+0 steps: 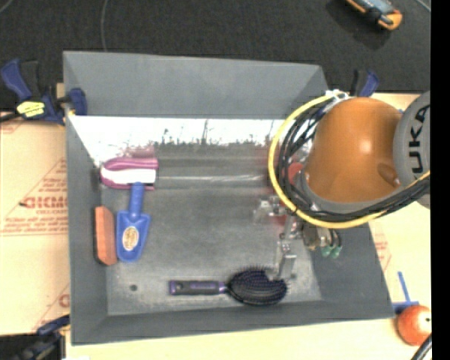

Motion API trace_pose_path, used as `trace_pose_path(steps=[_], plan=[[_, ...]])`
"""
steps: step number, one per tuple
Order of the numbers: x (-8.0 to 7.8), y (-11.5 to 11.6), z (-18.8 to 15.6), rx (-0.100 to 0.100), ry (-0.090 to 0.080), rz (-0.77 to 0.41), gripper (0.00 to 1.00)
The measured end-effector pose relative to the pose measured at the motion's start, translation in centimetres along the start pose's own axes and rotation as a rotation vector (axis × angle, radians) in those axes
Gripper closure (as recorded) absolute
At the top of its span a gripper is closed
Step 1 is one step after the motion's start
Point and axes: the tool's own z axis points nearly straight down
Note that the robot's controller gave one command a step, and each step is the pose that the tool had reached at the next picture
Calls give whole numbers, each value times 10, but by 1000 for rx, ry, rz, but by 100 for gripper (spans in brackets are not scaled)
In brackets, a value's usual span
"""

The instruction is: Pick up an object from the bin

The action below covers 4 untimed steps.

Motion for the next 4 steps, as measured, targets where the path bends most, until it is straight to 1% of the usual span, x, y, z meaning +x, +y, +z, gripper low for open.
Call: trace_pose_path(steps=[1, 2, 3, 4], plan=[[7, -7, 155, 1, -21, -118, 0], [10, -4, 91, 3, -15, -324, 0], [-9, 42, 126, 1, -13, -322, 0], [8, 16, 152, 5, -39, -332, 0]])
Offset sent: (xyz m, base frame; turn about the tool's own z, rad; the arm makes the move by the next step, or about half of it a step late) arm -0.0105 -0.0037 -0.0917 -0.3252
